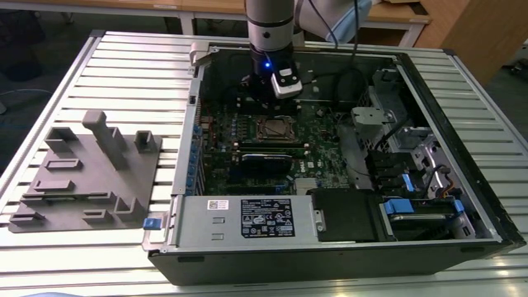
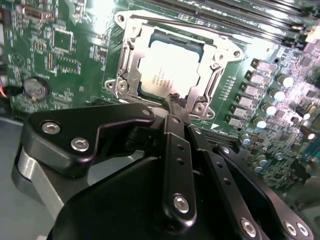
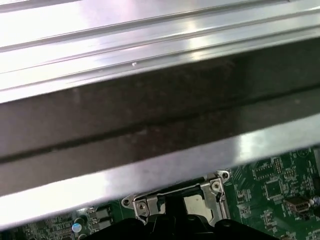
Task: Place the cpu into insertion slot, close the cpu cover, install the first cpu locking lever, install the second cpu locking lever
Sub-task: 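Install the first cpu locking lever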
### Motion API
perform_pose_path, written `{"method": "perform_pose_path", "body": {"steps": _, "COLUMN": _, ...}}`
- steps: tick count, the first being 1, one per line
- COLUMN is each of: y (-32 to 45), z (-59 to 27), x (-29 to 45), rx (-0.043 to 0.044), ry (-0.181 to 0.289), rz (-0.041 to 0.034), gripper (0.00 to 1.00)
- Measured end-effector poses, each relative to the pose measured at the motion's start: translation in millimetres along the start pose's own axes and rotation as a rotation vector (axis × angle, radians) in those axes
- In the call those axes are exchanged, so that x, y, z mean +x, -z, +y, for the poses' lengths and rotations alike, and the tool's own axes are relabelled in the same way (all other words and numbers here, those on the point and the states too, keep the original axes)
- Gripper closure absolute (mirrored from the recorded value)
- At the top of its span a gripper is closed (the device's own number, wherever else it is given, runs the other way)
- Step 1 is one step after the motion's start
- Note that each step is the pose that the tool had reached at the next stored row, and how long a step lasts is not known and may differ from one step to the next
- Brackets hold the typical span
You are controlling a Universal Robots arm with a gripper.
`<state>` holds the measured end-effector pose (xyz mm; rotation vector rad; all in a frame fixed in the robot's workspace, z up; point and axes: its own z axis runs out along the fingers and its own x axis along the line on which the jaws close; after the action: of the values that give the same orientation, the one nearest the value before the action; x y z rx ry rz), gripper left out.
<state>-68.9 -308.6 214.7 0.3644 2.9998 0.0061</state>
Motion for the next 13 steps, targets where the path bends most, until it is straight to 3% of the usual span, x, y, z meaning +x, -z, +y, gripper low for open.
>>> {"method": "perform_pose_path", "body": {"steps": 11, "y": -2.7, "z": 0.0, "x": 0.1, "rx": -0.0202, "ry": 0.17, "rz": 0.0031, "gripper": 0.89}}
{"method": "perform_pose_path", "body": {"steps": 13, "y": -2.6, "z": 0.0, "x": 0.2, "rx": -0.0212, "ry": 0.181, "rz": 0.0034, "gripper": 0.89}}
